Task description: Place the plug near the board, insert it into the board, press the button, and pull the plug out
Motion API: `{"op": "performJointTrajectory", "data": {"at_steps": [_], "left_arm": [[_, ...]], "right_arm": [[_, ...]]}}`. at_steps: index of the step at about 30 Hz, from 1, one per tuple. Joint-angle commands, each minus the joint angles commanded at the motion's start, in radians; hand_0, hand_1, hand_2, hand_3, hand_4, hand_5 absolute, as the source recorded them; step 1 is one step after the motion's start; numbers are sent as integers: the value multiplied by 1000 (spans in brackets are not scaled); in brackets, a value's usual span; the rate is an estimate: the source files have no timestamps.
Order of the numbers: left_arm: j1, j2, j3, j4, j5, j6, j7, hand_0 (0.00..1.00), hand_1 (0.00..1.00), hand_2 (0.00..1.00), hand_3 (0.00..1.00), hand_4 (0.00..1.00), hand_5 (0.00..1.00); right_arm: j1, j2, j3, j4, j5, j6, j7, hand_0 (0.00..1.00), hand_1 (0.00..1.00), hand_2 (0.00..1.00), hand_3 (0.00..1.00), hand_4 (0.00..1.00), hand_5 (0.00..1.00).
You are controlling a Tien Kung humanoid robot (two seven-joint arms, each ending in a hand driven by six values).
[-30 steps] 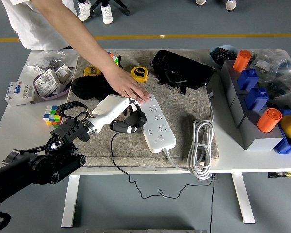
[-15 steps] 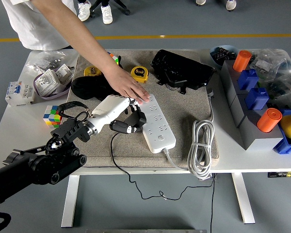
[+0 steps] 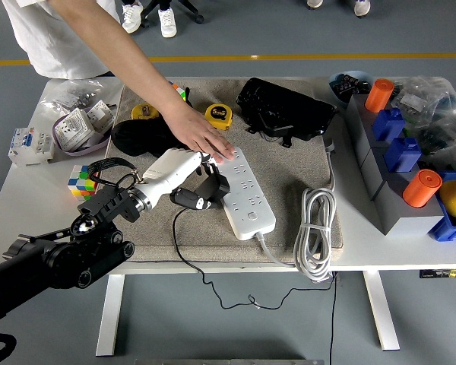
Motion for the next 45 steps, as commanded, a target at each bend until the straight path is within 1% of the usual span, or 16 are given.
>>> {"op": "performJointTrajectory", "data": {"at_steps": [3, 4, 9, 14, 15, 16, 21, 22, 25, 27, 28, 30, 33, 34, 39, 45], "left_arm": [[6, 6, -16, -17, -6, -8, -2, 331, 548, 578, 621, 998, 273], [9, 8, -23, -25, -10, -10, -3, 384, 590, 635, 673, 998, 338], [26, 17, -40, -60, -5, -18, 4, 384, 590, 635, 673, 998, 338], [39, 22, -46, -75, -8, -22, 1, 386, 596, 644, 676, 998, 350], [46, 25, -56, -86, -8, -21, -2, 386, 596, 644, 676, 998, 350], [52, 29, -65, -96, -10, -18, -6, 388, 596, 644, 675, 998, 396], [98, 54, -134, -173, -67, 13, -44, 388, 596, 644, 675, 998, 396], [110, 59, -149, -190, -77, 20, -50, 418, 609, 658, 676, 998, 577], [146, 74, -186, -235, -89, 34, -56, 418, 609, 658, 676, 998, 577], [169, 82, -203, -259, -81, 29, -33, 418, 609, 658, 676, 998, 577], [178, 86, -208, -267, -74, 24, -18, 541, 681, 723, 692, 998, 658], [193, 93, -212, -276, -59, 12, 7, 541, 681, 723, 692, 998, 658], [210, 104, -207, -277, -47, -1, 23, 541, 681, 723, 692, 998, 658], [213, 108, -202, -276, -47, -6, 25, 674, 736, 756, 701, 981, 684], [223, 114, -186, -276, -45, -12, 17, 674, 736, 756, 701, 981, 684], [218, 110, -173, -273, -42, -13, 20, 687, 744, 761, 714, 971, 693]], "right_arm": [[-1, 0, 2, 0, 0, 0, 0, 652, 673, 645, 565, 997, 553], [-1, 0, 1, 0, 0, 0, 0, 651, 674, 645, 564, 997, 553], [-2, 0, 3, 0, -1, 0, 0, 651, 674, 645, 564, 997, 553], [-1, 0, 4, 0, -2, 0, 0, 652, 674, 645, 564, 997, 552], [-1, 0, 5, 1, -3, 0, 0, 652, 674, 645, 564, 997, 552], [-1, 0, 6, 1, -4, 0, 0, 650, 674, 645, 564, 998, 552], [-3, -1, 4, 1, -3, 0, 0, 650, 674, 645, 564, 998, 552], [-3, -1, 4, 0, -3, 0, 0, 651, 674, 645, 564, 997, 551], [-5, 0, 5, 0, -3, -1, 1, 651, 674, 645, 564, 997, 551], [-5, -1, 5, 0, -3, -1, 1, 651, 674, 645, 564, 997, 551], [-5, -1, 5, 0, -3, -1, 1, 650, 674, 645, 564, 997, 551], [-5, -1, 5, 1, -5, -1, 1, 650, 674, 645, 564, 997, 551], [-3, -1, 3, 1, -5, -1, 2, 650, 674, 645, 564, 997, 551], [-3, -1, 3, 1, -4, -1, 3, 650, 674, 644, 564, 997, 551], [-3, -3, 0, 1, -3, -2, 5, 650, 674, 644, 564, 997, 551], [-2, -4, -3, 2, -1, -2, 7, 652, 673, 644, 563, 997, 550]]}}
